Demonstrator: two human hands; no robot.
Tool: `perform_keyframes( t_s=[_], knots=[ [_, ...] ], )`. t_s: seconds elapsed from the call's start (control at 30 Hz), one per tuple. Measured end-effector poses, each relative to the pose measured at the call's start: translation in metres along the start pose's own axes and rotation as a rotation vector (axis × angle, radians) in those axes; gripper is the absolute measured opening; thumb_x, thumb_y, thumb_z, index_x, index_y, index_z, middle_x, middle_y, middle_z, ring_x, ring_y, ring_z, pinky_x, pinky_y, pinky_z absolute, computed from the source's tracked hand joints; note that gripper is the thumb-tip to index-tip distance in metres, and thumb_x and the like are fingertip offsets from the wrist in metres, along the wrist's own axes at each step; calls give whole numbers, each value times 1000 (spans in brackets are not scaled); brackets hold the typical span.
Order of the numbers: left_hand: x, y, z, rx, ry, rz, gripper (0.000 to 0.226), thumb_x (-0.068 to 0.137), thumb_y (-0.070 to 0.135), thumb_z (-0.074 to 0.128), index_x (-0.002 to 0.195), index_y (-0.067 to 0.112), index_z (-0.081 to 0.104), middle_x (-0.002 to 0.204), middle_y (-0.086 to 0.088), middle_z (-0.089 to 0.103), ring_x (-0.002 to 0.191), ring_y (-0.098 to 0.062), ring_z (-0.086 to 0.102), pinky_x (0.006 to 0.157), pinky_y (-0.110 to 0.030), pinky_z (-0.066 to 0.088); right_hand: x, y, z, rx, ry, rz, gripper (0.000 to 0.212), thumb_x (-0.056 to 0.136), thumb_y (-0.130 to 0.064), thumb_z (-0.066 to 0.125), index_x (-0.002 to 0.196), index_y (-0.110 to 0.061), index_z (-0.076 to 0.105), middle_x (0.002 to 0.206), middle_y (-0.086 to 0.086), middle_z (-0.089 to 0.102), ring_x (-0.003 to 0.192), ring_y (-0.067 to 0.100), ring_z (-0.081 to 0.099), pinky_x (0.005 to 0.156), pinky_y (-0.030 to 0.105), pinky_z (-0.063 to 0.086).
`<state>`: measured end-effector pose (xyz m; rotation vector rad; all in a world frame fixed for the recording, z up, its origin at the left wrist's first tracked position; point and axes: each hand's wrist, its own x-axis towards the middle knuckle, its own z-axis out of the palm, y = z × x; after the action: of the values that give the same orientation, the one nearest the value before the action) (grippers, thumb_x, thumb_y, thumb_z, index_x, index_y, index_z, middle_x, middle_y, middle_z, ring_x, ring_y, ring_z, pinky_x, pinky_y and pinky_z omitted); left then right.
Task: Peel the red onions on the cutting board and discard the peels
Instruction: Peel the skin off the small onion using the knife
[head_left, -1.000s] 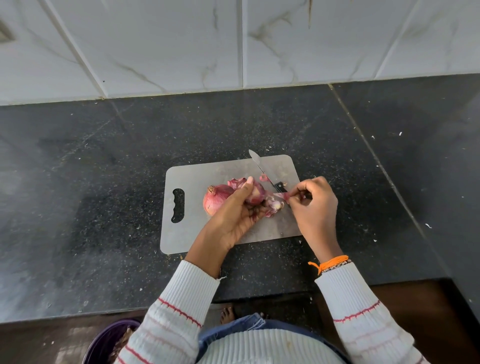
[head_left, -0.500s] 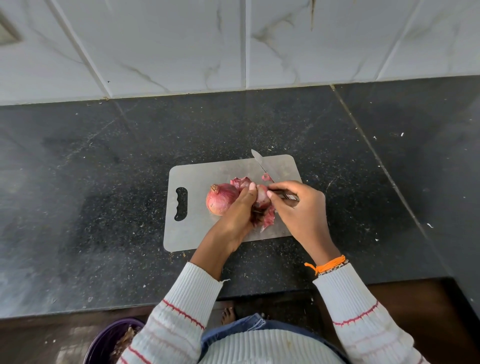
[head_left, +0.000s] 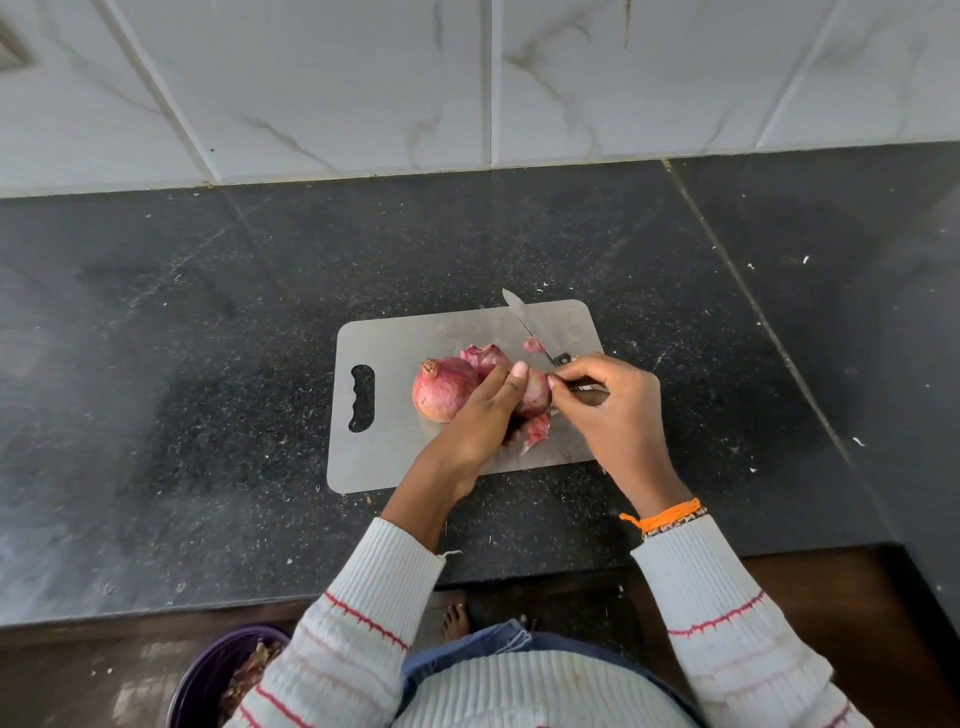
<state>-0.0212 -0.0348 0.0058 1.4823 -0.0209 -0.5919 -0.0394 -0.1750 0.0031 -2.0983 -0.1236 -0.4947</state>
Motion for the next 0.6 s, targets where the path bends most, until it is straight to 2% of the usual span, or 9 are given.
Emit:
perform_keyframes(
  t_s=[0.07, 0.17, 0.27, 0.33, 0.43, 0.6],
  knots=[
    [2, -2, 0, -11, -7, 1, 40, 97, 42, 36, 133, 25, 45, 129, 13, 50, 124, -5, 44, 110, -27, 29, 1, 1, -1, 25, 12, 57, 4, 79, -5, 70, 81, -6, 72, 75, -1, 68, 73, 8, 65, 65, 21, 55],
    [4, -2, 1, -11, -10, 11, 21, 97, 39, 38, 107, 33, 55, 112, 16, 59, 109, 2, 53, 100, -22, 38, -1, 0, -2, 58, 37, 119, 6, 81, -9, 69, 85, -13, 71, 75, -13, 65, 76, 2, 65, 66, 14, 53],
    [8, -5, 0, 39, 20, 66, 30, 97, 36, 40, 110, 13, 56, 111, 4, 62, 100, -1, 58, 85, -15, 45, -2, -1, -2, 52, 22, 119, 7, 79, -11, 71, 86, -11, 72, 76, -12, 66, 77, 2, 66, 66, 12, 52],
    [9, -5, 0, 66, 39, 99, 39, 97, 35, 41, 113, 1, 52, 110, -8, 59, 99, -10, 56, 87, -20, 44, 0, 1, -2, 37, 12, 111, 6, 78, -10, 72, 84, -9, 72, 76, -6, 67, 75, 5, 66, 66, 16, 54],
    [11, -7, 0, 84, 36, 118, 43, 97, 36, 42, 112, -4, 49, 103, -8, 54, 97, -16, 50, 91, -31, 40, 2, 4, -3, 33, -6, 95, 4, 77, -8, 72, 81, -7, 72, 75, -4, 67, 73, 7, 64, 67, 21, 54],
    [12, -6, 0, 93, 11, 134, 36, 97, 33, 41, 101, -2, 49, 96, -5, 49, 92, -13, 46, 86, -27, 38, 4, 7, -4, 34, -9, 102, 3, 77, -5, 72, 80, -7, 71, 74, -2, 67, 71, 8, 64, 66, 20, 54]
  ],
)
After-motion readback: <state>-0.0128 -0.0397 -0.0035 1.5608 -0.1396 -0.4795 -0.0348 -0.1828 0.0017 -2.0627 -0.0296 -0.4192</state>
